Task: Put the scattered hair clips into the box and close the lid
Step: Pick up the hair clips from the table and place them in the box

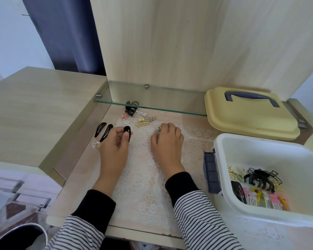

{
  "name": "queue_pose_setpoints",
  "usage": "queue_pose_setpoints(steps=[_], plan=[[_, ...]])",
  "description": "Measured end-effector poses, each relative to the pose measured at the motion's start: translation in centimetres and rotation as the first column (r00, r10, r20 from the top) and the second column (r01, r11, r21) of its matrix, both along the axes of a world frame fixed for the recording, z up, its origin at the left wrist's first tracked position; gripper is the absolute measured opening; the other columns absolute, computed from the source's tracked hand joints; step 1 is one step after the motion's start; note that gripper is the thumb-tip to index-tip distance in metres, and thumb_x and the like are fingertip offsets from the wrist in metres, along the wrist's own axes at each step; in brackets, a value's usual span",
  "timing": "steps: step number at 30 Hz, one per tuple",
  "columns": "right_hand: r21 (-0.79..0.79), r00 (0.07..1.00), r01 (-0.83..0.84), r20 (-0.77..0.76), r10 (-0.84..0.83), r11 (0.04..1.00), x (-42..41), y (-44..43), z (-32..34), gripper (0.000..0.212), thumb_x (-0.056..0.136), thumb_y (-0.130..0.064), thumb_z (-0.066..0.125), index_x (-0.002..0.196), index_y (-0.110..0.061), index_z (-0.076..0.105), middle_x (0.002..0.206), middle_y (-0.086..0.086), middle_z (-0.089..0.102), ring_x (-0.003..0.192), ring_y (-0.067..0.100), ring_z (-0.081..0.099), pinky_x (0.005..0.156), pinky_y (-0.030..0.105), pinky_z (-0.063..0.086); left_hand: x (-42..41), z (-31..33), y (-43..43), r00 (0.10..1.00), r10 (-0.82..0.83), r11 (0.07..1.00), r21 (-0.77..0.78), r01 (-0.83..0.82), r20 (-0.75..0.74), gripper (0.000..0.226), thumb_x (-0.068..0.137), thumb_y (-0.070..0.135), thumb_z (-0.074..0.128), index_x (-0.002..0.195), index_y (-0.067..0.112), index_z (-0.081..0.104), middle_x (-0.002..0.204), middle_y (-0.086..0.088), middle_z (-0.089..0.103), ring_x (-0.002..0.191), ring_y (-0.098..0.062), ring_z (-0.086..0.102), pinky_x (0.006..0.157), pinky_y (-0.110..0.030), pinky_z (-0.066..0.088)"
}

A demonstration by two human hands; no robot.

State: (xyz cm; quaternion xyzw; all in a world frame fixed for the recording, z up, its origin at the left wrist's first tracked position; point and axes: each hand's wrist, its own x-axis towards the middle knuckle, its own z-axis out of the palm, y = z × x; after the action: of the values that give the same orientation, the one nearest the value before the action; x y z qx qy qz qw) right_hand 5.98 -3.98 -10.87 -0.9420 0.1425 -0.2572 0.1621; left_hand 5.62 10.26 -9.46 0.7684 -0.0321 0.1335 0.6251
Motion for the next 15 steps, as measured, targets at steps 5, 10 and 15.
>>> queue_pose_setpoints(steps=[5, 10, 15], plan=[[-0.023, 0.999, -0.02, 0.036, 0.021, 1.0, -0.2, 0.2, 0.3, 0.019, 0.086, -0.021, 0.056, 0.102, -0.011, 0.057, 0.097, 0.008, 0.06, 0.091, 0.027, 0.052, 0.078, 0.039, 0.042, 0.0, 0.2, 0.2, 0.998, 0.038, 0.998, -0.056, -0.041, -0.051, 0.023, 0.095, 0.015, 0.057, 0.116, 0.025, 0.059, 0.098, 0.005, 0.068, 0.083, -0.001, 0.066, 0.078, -0.017, 0.053], [-0.103, 0.997, -0.041, 0.059, 0.047, 0.994, -0.5, 0.6, 0.7, 0.021, 0.075, -0.007, 0.068, 0.093, -0.011, 0.059, 0.079, 0.006, 0.061, 0.073, 0.026, 0.052, 0.063, 0.035, 0.04, 0.0, 0.4, 0.3, 0.998, 0.028, 0.999, -0.038, -0.03, -0.056, 0.03, 0.094, 0.015, 0.058, 0.123, 0.025, 0.06, 0.097, 0.007, 0.066, 0.085, -0.001, 0.066, 0.086, -0.032, 0.056], [-0.009, 0.993, -0.106, 0.04, 0.107, 0.994, -1.6, 1.5, 1.5, 0.029, 0.074, 0.004, 0.062, 0.1, -0.008, 0.057, 0.081, 0.007, 0.061, 0.072, 0.026, 0.054, 0.06, 0.03, 0.032, -0.3, 0.5, 0.3, 1.0, 0.001, 0.999, -0.038, -0.002, -0.019, 0.025, 0.094, 0.015, 0.06, 0.118, 0.023, 0.062, 0.101, -0.001, 0.066, 0.091, -0.012, 0.067, 0.086, -0.042, 0.057]])
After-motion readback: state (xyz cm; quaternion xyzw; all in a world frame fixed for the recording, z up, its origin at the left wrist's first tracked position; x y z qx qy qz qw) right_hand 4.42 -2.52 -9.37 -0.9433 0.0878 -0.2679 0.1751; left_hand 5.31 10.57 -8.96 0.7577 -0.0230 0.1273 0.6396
